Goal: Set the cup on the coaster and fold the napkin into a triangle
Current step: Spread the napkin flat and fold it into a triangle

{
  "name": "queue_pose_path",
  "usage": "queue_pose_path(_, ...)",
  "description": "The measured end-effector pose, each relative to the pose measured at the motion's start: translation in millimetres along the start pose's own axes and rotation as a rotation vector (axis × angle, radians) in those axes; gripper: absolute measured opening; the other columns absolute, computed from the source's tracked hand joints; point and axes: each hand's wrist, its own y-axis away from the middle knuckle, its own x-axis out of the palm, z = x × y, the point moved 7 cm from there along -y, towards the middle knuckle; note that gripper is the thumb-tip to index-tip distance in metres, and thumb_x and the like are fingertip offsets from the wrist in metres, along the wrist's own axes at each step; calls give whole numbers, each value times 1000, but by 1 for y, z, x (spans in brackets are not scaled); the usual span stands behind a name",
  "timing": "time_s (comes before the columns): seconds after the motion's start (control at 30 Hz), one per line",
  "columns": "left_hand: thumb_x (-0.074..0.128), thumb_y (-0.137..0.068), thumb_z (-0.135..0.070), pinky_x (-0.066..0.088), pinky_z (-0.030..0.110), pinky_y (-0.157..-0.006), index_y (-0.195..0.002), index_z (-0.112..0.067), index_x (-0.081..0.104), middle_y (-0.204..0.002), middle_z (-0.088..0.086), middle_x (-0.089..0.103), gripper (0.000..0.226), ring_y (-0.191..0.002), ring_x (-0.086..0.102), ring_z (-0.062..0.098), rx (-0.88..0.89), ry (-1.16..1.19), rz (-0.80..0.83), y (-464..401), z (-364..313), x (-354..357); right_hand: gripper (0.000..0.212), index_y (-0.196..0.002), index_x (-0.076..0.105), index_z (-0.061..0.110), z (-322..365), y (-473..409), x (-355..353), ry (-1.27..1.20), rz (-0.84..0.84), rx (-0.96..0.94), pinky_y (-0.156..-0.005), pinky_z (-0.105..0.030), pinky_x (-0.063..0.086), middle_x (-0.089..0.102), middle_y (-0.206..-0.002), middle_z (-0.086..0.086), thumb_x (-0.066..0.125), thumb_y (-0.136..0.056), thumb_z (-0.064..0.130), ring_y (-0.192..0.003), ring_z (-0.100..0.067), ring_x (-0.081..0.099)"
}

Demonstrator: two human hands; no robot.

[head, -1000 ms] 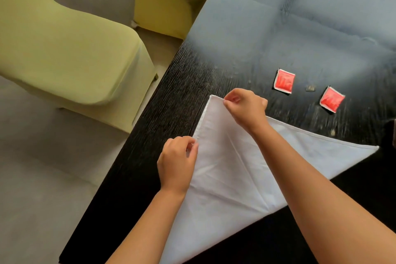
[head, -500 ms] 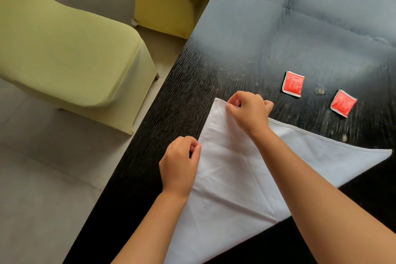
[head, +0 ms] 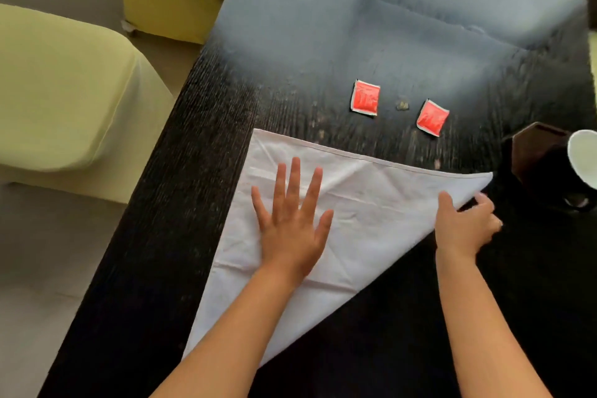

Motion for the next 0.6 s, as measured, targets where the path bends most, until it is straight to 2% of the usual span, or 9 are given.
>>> queue_pose_path(0.07, 12, -92, -52, -13, 58, -110, -144, -34, -10, -156, 1, -16, 59, -144, -14, 22, -9, -97, 68, -2, 3, 19, 60, -133, 41, 6, -28, -19, -12, 13, 61, 153, -90, -38, 41, 35, -139, -22, 64, -84, 34, -116, -36, 48)
queue_pose_path(0.1, 9, -91, -54, -14, 58, -109, -144, -35, -9, -157, 0, -15, 59, -144, -13, 21, -6, -131, 66, -2, 5, 23, 53, -124, 49, 8, -33, -28, -14, 8, 84, 168, -88, -37, 42, 44, -132, -21, 64, -83, 38, -110, -34, 52)
queue_pose_path(0.17, 7, -88, -54, -13, 57, -109, -146, -35, -3, -158, -1, -10, 62, -145, -9, 21, 1, -149, 59, -3, 6, 24, 31, -90, 62, 14, -30, -39, -13, -32, 142, 158, -85, -40, 49, 60, -103, -17, 64, -80, 44, -90, -29, 61)
queue_pose_path(0.2, 7, -87, -54, -12, 57, -109, -146, -35, -1, -158, -1, -7, 63, -145, -7, 21, 4, -154, 63, -4, 4, 24, 29, -78, 61, 15, -26, -43, -12, -60, 168, 163, -79, -41, 51, 64, -93, -14, 65, -79, 44, -77, -25, 61)
queue_pose_path(0.27, 7, -86, -54, -10, 58, -110, -147, -34, 1, -159, 0, -5, 65, -145, -7, 21, 6, -171, 68, -4, 3, 23, 27, -70, 55, 16, -23, -48, -8, -107, 196, 211, -65, -34, 46, 65, -83, -7, 68, -77, 39, -61, -15, 56)
queue_pose_path(0.33, 7, -85, -54, -7, 60, -110, -148, -34, 3, -159, 0, -3, 66, -146, -6, 22, 6, -180, 68, -4, 2, 22, 22, -71, 53, 14, -22, -53, -2, -146, 201, 234, -56, -28, 42, 61, -80, -3, 67, -78, 28, -59, -12, 55)
queue_pose_path(0.4, 6, -83, -55, -6, 60, -110, -147, -34, 3, -159, 1, -3, 67, -146, -6, 22, 7, -180, 74, -4, 1, 21, 12, -83, 56, 11, -26, -54, -2, -186, 218, 281, -50, -25, 39, 59, -79, -3, 64, -80, 19, -58, -11, 54)
queue_pose_path(0.5, 7, -83, -56, -8, 60, -110, -146, -35, -1, -159, -1, -5, 67, -145, -9, 20, 47, -185, 99, -4, 0, 24, 14, -91, 56, 11, -49, -49, -12, -264, 258, 418, -48, -23, 38, 62, -83, -2, 64, -82, 17, -59, -9, 53)
queue_pose_path(0.6, 8, -84, -57, -11, 58, -110, -144, -37, -5, -158, -4, -9, 65, -144, -12, 18, 167, -210, 139, -1, -6, 27, 10, -91, 59, 13, -88, -29, -31, -345, 286, 547, -35, -19, 32, 62, -79, 1, 63, -83, 17, -54, -8, 47)
